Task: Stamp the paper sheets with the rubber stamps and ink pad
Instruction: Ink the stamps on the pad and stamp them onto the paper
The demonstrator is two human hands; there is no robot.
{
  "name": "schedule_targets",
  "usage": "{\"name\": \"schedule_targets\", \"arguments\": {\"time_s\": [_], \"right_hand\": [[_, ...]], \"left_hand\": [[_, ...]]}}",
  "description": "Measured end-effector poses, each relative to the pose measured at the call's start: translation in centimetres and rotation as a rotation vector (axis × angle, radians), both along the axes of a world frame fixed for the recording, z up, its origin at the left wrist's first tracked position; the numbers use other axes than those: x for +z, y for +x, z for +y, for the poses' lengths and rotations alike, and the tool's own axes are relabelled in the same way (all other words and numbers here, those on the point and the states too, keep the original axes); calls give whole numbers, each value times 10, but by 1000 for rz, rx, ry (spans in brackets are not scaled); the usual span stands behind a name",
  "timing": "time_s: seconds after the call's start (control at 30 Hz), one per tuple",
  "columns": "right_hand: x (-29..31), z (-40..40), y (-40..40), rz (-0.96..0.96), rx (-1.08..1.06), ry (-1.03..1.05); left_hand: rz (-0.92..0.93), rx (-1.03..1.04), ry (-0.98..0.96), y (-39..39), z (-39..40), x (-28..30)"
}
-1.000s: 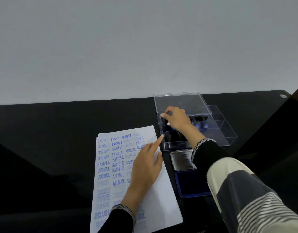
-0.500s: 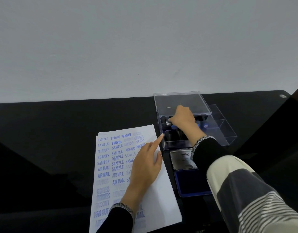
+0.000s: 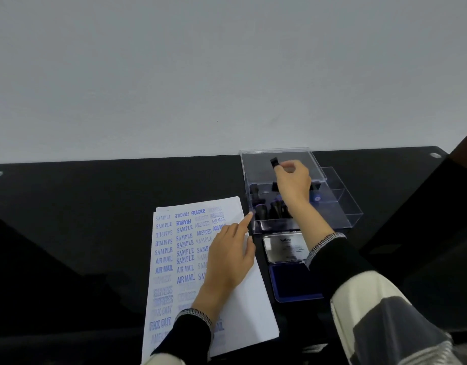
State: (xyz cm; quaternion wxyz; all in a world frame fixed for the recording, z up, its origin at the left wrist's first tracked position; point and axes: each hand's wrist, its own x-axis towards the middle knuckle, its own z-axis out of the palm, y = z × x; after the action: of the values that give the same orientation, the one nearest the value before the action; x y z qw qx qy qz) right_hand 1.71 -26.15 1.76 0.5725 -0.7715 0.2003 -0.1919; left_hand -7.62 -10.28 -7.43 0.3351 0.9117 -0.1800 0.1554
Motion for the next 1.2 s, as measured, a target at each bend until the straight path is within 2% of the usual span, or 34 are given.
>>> {"name": "schedule_targets", "arguments": {"time_s": [0.13,0.27,0.43,0.53,0.67,0.87,1.07,1.2], "right_hand": [[-2,-11,-31,-50,38,343],[-12,-28,-73,-19,72,403],[-27,-42,-117,-2,91,337],[-34,-40,-136,44,128,225],[-42,-34,-154,87,118,93],[-47,-32,-168,142,113,2],[-45,-32,-179,188,85,-21],[-42,-29,-186,198,116,-120]], "left_hand": [[25,93,75,-5,-2,8],[71,118,215,-14,-4,15],[96,16,142,-42,-6,9],[104,-85,113,-61,-7,10],[142,-161,183,-72,-4,12],[170,-192,303,-77,-2,14],[156,-218,236,-95,-20,11],[190,-128,235,-97,-21,1]]}}
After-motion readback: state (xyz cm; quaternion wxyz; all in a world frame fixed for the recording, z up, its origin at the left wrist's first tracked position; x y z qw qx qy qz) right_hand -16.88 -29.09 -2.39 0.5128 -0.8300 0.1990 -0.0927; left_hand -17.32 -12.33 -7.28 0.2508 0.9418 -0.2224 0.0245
